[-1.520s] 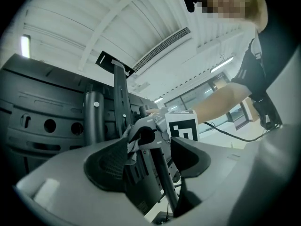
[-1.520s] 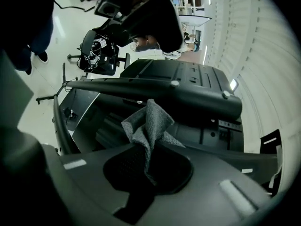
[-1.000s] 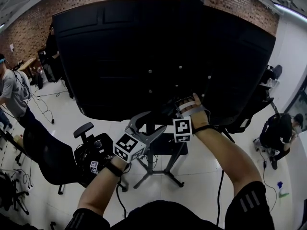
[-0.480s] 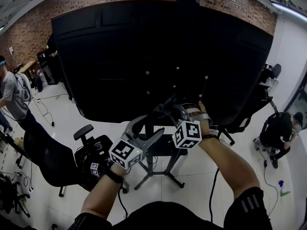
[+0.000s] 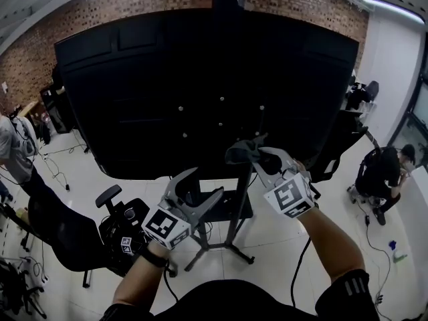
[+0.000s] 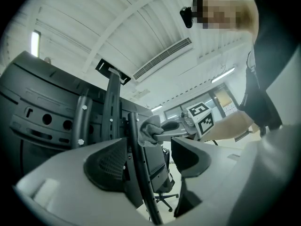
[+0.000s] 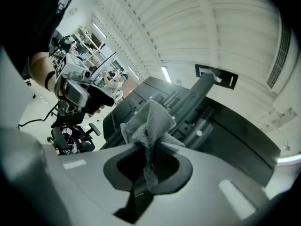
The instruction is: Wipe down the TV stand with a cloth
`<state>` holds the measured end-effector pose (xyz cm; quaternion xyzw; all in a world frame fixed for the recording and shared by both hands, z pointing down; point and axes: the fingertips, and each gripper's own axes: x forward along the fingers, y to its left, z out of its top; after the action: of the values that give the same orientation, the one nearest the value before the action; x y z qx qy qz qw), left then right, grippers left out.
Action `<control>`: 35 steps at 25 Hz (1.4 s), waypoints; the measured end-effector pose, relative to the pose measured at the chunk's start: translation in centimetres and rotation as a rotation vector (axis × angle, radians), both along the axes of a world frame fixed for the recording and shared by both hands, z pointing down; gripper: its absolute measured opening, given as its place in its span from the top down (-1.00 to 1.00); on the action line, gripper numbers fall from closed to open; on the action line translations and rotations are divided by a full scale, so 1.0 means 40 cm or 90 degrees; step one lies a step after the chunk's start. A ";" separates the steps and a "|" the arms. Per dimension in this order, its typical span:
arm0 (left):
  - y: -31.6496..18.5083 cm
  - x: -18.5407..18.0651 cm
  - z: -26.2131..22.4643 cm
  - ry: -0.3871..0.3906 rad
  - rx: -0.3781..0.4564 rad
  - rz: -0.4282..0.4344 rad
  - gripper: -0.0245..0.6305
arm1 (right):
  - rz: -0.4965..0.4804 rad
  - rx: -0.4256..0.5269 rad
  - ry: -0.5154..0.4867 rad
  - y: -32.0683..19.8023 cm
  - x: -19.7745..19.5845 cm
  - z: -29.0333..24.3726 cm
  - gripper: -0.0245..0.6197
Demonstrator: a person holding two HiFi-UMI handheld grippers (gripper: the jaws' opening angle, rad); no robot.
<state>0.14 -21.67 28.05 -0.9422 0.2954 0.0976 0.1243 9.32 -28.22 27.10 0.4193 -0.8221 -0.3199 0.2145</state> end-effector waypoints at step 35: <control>-0.048 0.324 0.023 -0.051 -0.010 0.027 -0.04 | 0.170 0.078 0.205 -0.349 0.450 -0.054 0.83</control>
<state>13.09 -23.60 28.97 -0.9524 0.2707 0.0598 0.1264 27.31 -42.16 24.93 0.4803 -0.6931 -0.4012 0.3578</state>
